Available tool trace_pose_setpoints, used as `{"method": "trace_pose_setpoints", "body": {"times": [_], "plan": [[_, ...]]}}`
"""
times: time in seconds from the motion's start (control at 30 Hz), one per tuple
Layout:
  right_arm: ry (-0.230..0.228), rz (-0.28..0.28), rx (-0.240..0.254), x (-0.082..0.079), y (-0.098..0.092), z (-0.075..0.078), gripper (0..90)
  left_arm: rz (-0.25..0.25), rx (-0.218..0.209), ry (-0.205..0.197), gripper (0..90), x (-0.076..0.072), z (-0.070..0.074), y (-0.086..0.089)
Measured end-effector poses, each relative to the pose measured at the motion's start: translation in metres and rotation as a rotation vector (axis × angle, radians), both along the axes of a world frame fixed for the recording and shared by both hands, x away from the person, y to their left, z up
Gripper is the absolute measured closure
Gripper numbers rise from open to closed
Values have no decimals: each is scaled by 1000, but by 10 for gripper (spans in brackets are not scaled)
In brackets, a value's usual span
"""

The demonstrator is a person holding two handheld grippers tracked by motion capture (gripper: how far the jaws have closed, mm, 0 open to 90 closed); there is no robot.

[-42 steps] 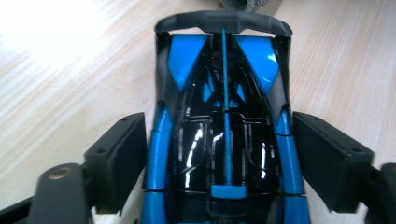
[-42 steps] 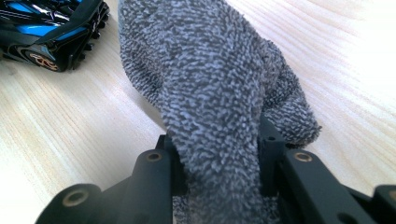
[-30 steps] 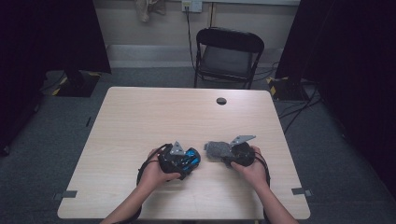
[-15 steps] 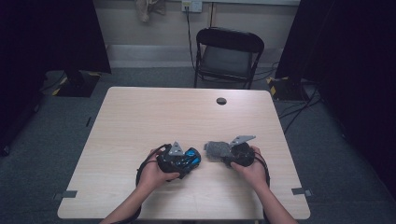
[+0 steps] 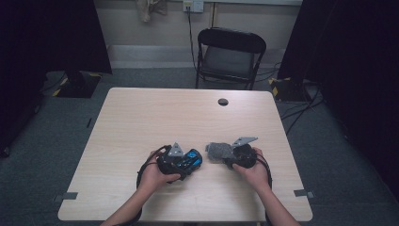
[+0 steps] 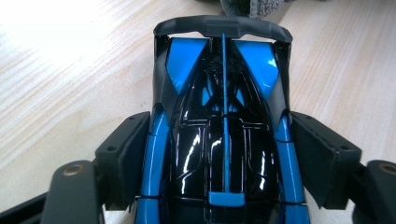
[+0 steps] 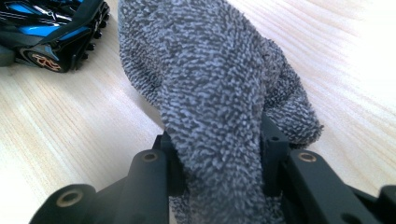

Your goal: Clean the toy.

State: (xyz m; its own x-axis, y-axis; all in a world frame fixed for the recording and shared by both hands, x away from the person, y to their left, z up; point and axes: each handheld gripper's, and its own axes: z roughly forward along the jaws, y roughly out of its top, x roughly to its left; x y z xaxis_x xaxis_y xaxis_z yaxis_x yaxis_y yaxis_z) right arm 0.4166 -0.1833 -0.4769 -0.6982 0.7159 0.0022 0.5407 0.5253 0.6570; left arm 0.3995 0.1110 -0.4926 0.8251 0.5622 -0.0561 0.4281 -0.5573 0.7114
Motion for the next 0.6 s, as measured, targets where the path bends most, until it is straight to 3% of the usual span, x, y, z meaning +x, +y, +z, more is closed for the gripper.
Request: {"method": "trace_pose_setpoints", "body": {"times": [0.1,0.37,0.4,0.5,0.6], "plan": [[2,2,-2,0,0,0,638,6,7,3,174,-1,3,3],[2,1,-3,0,0,0,638,10,50,37,159,-7,2,12],[1,1,-4,0,0,0,638,9,55,16,153,-7,0,12],[-1,1,-7,0,1,0,637,5,75,1,170,-7,1,11],[0,0,-5,0,1,0,637,-1,86,14,239,-9,4,8]]}}
